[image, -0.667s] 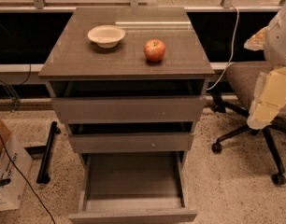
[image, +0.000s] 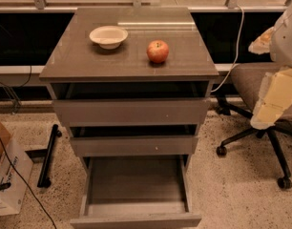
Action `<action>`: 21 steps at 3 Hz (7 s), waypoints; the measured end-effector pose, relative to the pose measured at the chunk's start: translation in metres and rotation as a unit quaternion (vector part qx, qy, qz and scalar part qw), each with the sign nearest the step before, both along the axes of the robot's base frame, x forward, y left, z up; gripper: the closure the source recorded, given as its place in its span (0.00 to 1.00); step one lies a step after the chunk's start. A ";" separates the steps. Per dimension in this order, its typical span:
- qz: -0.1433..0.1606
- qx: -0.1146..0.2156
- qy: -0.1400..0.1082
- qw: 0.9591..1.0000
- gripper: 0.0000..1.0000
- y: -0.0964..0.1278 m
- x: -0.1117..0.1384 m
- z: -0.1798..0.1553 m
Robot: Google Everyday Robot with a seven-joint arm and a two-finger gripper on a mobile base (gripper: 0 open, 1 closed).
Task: Close bottom drawer
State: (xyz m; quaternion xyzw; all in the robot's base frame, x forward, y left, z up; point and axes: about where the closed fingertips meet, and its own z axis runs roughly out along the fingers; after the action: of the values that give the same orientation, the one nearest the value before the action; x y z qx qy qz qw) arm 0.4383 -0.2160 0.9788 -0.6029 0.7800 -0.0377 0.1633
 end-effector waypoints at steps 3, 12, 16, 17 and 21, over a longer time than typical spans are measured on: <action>0.025 0.073 0.017 0.997 0.81 0.028 0.001 -0.065; -0.046 0.222 0.023 0.974 1.00 0.054 0.063 -0.311; -0.070 0.246 0.134 0.957 1.00 0.061 0.038 -0.452; -0.084 0.273 0.171 0.943 1.00 0.062 0.024 -0.498; -0.140 0.314 0.256 0.903 1.00 0.068 -0.015 -0.615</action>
Offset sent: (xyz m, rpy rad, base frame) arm 0.0008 0.0277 -0.0754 0.1792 0.0795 0.0322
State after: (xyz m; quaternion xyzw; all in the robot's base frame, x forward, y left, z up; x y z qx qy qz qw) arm 0.4238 -0.1478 0.3642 -0.3935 0.8428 0.3427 0.1320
